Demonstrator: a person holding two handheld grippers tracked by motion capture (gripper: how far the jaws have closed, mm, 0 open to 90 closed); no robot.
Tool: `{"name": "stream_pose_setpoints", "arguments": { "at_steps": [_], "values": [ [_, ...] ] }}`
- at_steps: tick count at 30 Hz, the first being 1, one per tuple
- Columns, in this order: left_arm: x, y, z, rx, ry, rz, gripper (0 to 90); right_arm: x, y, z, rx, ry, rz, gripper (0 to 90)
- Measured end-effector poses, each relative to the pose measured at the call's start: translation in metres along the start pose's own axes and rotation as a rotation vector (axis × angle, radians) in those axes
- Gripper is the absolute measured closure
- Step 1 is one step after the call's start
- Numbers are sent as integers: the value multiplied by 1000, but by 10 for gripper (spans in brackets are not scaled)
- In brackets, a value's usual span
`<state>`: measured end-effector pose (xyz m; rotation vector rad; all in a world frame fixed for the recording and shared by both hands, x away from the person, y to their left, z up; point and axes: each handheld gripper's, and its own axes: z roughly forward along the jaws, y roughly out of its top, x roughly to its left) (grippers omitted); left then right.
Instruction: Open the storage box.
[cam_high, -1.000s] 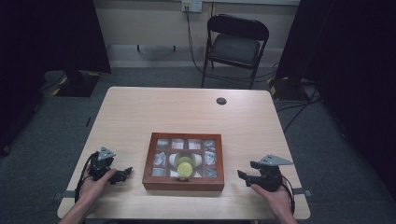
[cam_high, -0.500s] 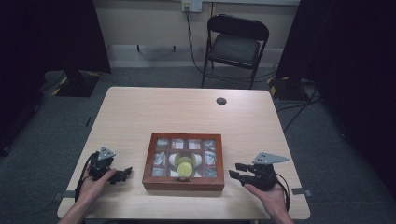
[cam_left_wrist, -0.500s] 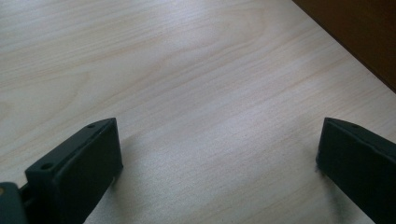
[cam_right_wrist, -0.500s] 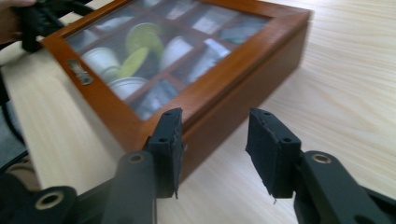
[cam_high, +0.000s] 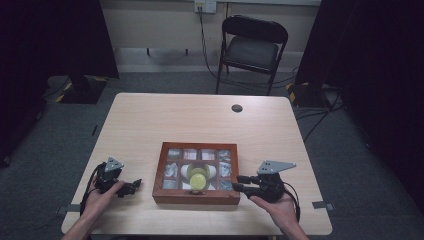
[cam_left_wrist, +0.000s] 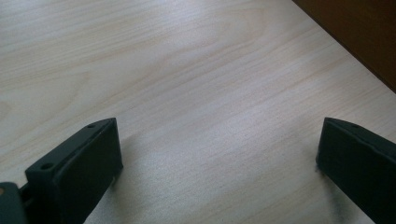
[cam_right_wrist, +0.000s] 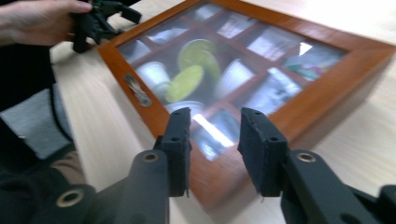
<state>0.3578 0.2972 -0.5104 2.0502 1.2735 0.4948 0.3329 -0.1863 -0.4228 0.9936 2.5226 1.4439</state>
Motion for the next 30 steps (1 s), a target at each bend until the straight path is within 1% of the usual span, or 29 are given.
{"name": "stream_pose_setpoints", "arguments": {
  "at_steps": [3,4,5,6,7,9,11,14,15,17,18,20,22,23,24,27,30],
  "values": [
    [0,0,0,-2,1,-2,0,2,4,4,-2,11,3,655],
    [0,0,0,-1,1,-3,0,3,6,7,0,16,-5,655],
    [0,0,0,-1,1,-2,0,5,9,14,3,36,-13,666],
    [0,0,0,-1,1,-3,0,5,9,14,3,36,-13,666],
    [0,0,0,-1,1,-3,0,9,13,20,8,50,-23,676],
    [0,0,0,-1,1,-2,0,13,16,26,16,64,-36,678],
    [0,0,0,-1,1,-2,0,18,21,33,28,88,-53,678],
    [0,0,0,-1,1,-2,0,22,25,41,34,117,-67,687],
    [0,0,0,-1,1,-2,0,22,25,41,34,117,-67,687],
    [0,0,0,-1,1,-2,0,25,28,47,37,125,-72,708],
    [0,0,0,-1,1,-2,0,27,32,53,41,135,-84,732],
    [0,0,0,-1,1,-2,0,29,34,55,43,137,-89,737],
    [0,0,0,-1,1,-2,0,33,38,61,51,152,-103,753],
    [0,0,0,-1,1,-2,0,36,40,66,62,161,-118,754],
    [0,0,0,-1,1,-2,0,36,40,66,62,161,-118,754],
    [0,0,0,-1,1,-2,0,40,41,74,74,172,-128,752],
    [0,0,0,-1,1,-2,0,40,38,82,78,182,-120,731]
  ]
}}
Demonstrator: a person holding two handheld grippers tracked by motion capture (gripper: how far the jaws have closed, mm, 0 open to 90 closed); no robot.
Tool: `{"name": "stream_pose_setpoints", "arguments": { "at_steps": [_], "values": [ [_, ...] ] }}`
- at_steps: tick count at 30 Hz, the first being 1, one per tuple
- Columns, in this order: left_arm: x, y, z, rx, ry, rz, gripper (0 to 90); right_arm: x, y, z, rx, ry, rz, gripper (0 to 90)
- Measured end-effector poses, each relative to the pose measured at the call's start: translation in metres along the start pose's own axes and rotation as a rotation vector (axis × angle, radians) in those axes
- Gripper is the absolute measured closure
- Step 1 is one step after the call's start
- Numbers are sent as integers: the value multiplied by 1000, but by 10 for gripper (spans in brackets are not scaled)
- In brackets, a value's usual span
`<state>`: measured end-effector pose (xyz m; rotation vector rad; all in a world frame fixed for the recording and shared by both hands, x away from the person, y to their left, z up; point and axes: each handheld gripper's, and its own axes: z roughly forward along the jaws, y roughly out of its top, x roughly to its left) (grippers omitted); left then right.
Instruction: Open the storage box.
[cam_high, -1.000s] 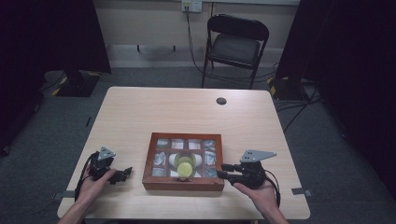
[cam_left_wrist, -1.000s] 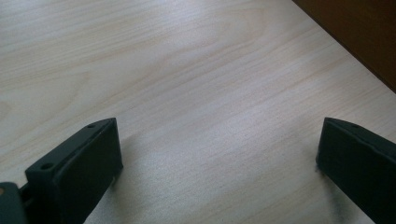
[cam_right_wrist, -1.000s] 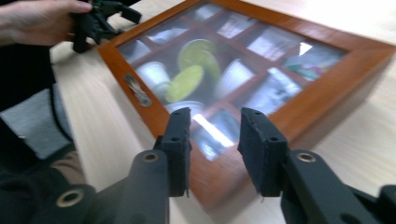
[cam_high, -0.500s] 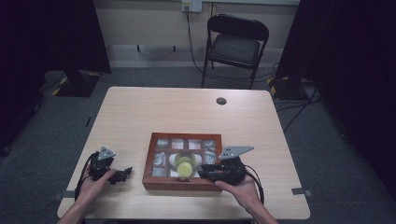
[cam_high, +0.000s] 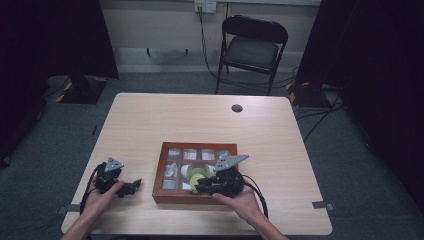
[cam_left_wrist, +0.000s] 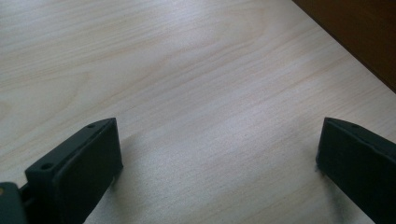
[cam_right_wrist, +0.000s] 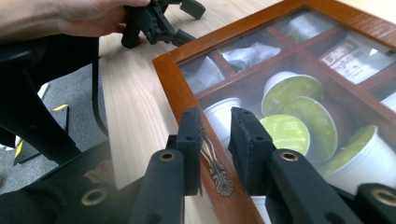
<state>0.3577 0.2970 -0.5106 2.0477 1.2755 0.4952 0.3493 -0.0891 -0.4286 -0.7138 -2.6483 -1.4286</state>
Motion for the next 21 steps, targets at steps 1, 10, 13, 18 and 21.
{"name": "stream_pose_setpoints", "arguments": {
  "at_steps": [1,10,13,18,21],
  "values": [
    [0,0,0,0,0,0,0,0,0,0,0,0,0,731],
    [0,0,0,0,0,0,0,3,-3,14,41,23,-33,771],
    [0,0,0,-1,0,0,0,4,-4,17,53,14,-45,788],
    [0,0,0,0,0,0,0,3,-4,18,56,13,-44,799],
    [0,0,0,0,0,1,0,4,-5,21,68,7,-55,801]
  ]
}}
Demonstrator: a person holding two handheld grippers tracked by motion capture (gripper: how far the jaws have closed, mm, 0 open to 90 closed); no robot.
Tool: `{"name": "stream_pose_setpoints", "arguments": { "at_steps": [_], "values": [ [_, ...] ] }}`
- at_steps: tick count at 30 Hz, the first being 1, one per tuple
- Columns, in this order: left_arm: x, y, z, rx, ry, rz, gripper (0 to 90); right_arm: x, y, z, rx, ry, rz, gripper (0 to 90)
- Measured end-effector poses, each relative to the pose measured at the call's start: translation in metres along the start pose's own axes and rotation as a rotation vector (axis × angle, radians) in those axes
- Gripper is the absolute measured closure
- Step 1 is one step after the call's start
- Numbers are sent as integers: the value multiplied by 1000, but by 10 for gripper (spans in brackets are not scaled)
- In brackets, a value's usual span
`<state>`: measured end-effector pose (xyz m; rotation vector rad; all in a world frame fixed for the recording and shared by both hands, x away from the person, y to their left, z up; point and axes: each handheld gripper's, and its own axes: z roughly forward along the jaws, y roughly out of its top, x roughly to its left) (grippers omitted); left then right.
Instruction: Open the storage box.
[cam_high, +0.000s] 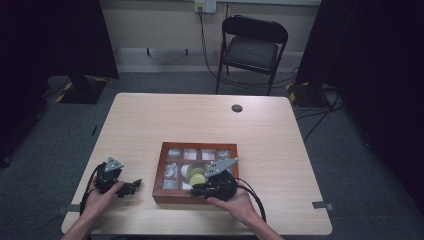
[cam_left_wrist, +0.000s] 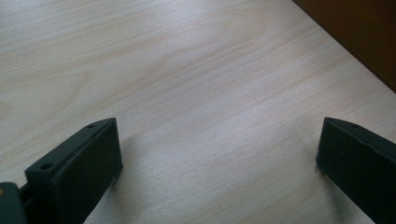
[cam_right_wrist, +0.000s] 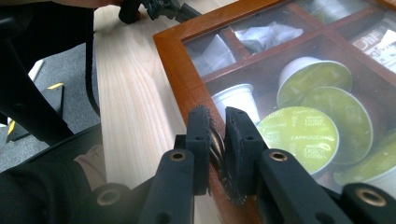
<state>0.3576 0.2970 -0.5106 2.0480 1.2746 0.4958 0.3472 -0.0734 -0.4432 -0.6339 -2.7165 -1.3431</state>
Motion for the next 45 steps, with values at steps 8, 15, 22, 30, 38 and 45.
{"name": "stream_pose_setpoints", "arguments": {
  "at_steps": [8,15,22,30,38,45],
  "values": [
    [0,0,0,0,0,0,0,1,0,1,9,-4,-17,810],
    [0,0,0,0,0,0,0,0,2,-1,15,3,-27,812],
    [0,0,0,3,-1,0,0,-1,5,-5,-4,10,-17,812],
    [0,0,0,3,-1,0,0,0,9,-10,-27,12,-6,812],
    [0,0,0,3,-1,0,0,0,12,-15,-57,12,3,811],
    [0,0,0,3,-1,1,0,-1,17,-20,-91,15,16,811]
  ]
}}
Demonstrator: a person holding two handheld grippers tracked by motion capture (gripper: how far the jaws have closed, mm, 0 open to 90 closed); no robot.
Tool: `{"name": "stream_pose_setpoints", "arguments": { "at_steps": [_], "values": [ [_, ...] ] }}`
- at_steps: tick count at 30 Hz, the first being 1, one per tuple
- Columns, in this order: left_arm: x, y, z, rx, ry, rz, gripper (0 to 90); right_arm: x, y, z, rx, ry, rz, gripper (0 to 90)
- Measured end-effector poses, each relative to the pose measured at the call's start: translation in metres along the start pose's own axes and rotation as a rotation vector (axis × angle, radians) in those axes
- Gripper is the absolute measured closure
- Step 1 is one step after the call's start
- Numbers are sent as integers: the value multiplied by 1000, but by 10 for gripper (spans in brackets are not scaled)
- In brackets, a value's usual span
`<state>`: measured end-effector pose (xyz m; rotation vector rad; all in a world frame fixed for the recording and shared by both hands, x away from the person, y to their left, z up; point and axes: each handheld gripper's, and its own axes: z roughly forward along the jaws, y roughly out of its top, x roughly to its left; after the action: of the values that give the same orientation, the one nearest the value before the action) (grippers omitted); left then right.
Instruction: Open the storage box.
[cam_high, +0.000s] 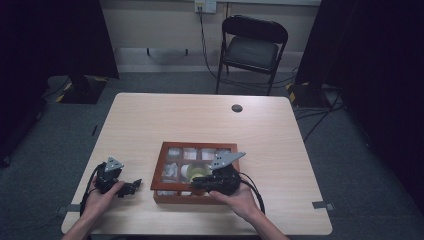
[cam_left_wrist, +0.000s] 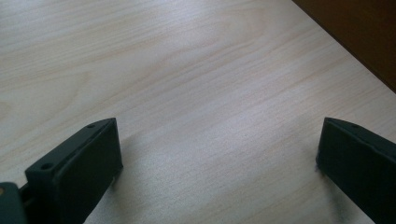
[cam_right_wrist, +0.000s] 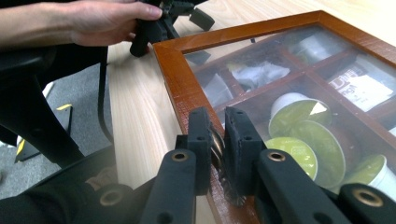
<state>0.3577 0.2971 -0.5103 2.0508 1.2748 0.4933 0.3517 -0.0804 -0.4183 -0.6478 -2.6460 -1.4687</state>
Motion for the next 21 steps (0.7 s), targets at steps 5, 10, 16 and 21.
{"name": "stream_pose_setpoints", "arguments": {
  "at_steps": [5,10,16,21],
  "values": [
    [0,0,0,0,1,-1,0,-1,5,-4,-15,1,6,810],
    [0,0,0,0,1,-1,0,-2,12,-8,-28,0,9,811],
    [0,0,0,0,1,-1,0,-3,18,-12,-42,-1,15,811],
    [0,0,0,0,1,-1,0,-5,24,-15,-60,4,22,811]
  ]
}}
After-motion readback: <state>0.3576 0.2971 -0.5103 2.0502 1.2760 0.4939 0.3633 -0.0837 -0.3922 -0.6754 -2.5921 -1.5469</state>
